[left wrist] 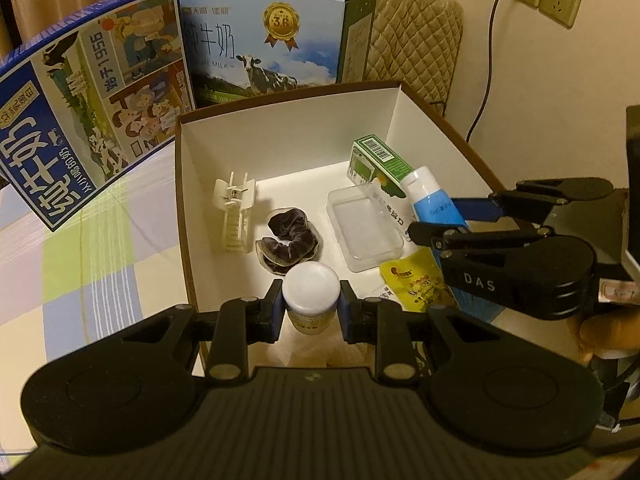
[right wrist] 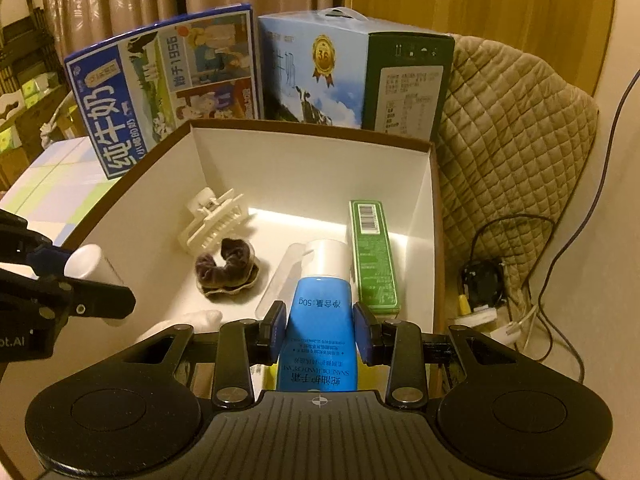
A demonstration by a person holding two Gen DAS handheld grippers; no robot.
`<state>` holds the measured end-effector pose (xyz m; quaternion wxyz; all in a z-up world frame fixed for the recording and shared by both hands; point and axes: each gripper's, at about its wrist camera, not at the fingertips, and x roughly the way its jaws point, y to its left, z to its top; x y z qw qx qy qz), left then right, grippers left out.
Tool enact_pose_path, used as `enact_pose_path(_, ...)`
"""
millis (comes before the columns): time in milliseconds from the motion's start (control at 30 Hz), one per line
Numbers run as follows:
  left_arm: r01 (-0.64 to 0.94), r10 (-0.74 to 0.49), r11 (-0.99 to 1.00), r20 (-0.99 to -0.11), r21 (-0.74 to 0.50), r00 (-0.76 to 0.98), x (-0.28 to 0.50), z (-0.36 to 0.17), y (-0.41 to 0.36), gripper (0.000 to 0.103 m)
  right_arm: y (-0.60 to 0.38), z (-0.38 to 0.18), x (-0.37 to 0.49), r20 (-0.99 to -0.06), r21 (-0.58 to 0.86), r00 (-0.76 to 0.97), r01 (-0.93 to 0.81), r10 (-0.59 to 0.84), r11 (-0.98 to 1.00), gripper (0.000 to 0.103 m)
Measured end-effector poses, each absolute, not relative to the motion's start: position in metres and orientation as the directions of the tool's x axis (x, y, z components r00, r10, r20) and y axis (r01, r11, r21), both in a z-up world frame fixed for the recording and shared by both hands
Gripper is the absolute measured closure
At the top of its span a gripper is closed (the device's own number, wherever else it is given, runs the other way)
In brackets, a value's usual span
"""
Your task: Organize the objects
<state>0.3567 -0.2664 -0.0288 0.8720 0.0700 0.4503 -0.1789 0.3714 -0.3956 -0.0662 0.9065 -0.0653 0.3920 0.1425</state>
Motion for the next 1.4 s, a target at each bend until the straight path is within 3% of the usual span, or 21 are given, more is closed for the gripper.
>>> enact_pose_path(400,0.378,-0.228,0.926,-0.814,-0.012,0.534,0.372,-0.036,-0.275,0.080,-0.415,-0.052,0.375,-0.706,0.118,0.652,-0.275,0.275,0.954,0.067)
enact_pose_path(567,0.368,-0.212,0.930,-0.810,0.005,0.547,0.376,-0.033,-0.274,0.059,-0.423,-0.047,0.364,-0.702,0.163,0.645,-0.267,0.302,0.950,0.065)
enact_pose_path(700,0.349,-0.206,0.937,-0.808,0.000,0.552,0.375,-0.028,-0.269,0.051,-0.427,-0.042,0.354,-0.695,0.202,0.639,-0.267,0.330,0.942,0.061)
enact_pose_path(833,0.337,-0.206,0.942,-0.804,-0.008,0.558,0.365,-0.023,-0.263,0.035,-0.428,-0.037,0.340,-0.692,0.221,0.628,-0.284,0.356,0.933,0.055)
enact_pose_path(900,0.329,-0.204,0.944,-0.803,-0.011,0.560,0.359,-0.020,-0.260,0.033,-0.427,-0.034,0.332,-0.688,0.222,0.629,-0.292,0.362,0.930,0.049)
enact_pose_path(1067,0.294,-0.205,0.955,-0.797,-0.037,0.568,0.340,-0.010,-0.251,0.017,-0.425,-0.027,0.312,-0.689,0.232,0.624,-0.290,0.368,0.928,0.045)
enact_pose_path(1400,0.223,-0.178,0.974,-0.767,-0.047,0.617,0.296,0.017,-0.231,0.004,-0.418,-0.015,0.276,-0.713,0.238,0.612,-0.250,0.343,0.939,0.044)
